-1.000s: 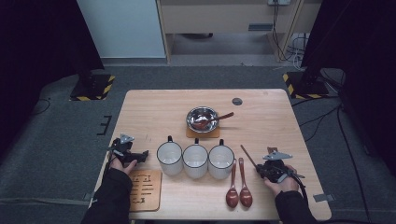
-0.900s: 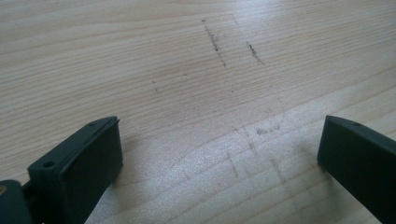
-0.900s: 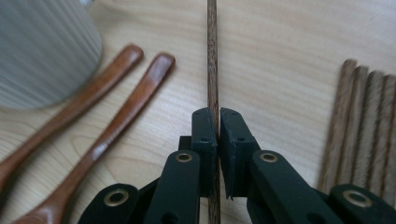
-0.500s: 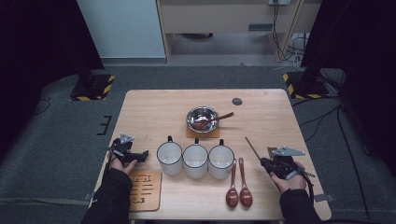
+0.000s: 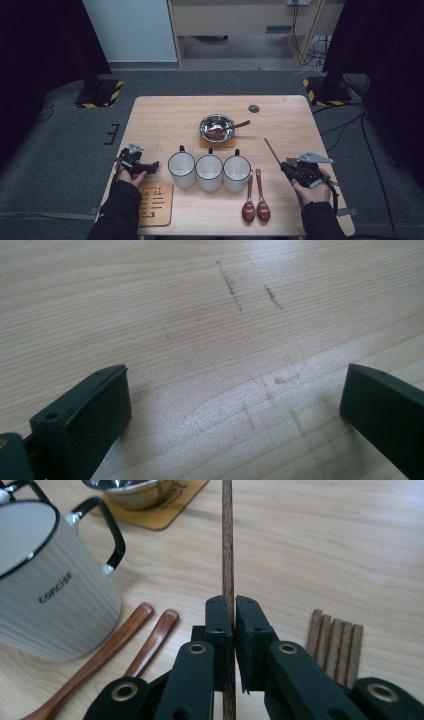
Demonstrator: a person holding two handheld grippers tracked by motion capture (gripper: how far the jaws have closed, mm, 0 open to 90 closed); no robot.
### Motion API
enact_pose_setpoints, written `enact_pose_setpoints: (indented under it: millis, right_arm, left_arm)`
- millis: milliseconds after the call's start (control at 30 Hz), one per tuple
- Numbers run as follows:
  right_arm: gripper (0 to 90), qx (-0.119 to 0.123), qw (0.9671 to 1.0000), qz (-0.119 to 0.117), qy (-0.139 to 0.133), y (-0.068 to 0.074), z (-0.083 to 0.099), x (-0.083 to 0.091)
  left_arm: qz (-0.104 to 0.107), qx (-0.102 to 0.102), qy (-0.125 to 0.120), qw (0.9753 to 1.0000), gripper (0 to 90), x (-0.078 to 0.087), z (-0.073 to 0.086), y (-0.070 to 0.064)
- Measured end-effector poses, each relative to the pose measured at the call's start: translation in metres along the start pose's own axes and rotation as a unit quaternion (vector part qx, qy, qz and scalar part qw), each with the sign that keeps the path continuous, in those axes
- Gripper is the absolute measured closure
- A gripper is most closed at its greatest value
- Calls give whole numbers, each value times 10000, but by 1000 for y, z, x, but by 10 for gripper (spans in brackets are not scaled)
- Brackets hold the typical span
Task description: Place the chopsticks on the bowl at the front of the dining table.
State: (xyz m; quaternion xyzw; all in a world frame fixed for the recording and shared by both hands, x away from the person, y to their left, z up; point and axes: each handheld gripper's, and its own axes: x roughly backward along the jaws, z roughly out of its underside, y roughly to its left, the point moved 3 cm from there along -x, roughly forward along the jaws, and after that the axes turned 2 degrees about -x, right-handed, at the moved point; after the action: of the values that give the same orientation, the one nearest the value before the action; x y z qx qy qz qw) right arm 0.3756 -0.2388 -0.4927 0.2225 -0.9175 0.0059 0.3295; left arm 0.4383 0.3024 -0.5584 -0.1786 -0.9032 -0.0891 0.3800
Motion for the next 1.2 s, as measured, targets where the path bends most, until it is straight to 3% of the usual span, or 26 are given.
enact_pose_setpoints:
  millis: [467,1200]
  right_arm:
    - [850,-196,9987,52,-458,-5,-23,14]
    - [850,-174,9947,-28,-1018,9,-81,18]
  left_arm:
    - [1,1,-1,10000,0,0,0,0]
    - [0,0,-1,10000,0,0,0,0]
